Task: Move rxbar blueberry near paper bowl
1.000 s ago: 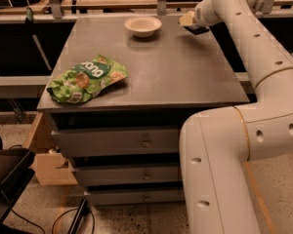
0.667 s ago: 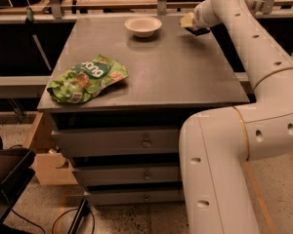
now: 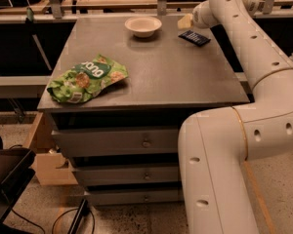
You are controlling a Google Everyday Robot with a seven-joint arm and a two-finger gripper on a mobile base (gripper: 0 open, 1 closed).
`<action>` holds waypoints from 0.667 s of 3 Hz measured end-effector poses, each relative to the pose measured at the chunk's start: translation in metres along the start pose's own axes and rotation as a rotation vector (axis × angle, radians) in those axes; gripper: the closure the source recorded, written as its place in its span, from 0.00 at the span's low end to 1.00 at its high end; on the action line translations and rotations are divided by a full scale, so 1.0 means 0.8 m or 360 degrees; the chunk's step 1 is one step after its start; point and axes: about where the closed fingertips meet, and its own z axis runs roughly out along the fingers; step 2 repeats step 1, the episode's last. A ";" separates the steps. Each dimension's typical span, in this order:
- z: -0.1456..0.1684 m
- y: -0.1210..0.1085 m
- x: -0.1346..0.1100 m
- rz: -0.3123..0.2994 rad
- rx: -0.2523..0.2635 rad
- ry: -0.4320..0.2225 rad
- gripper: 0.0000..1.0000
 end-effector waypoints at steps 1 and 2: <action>0.002 0.001 0.002 0.0000 -0.0002 0.0004 0.00; 0.002 0.001 0.002 0.0000 -0.0002 0.0004 0.00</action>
Offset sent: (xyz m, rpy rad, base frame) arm 0.0000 0.0000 0.0000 0.0000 0.0000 0.0000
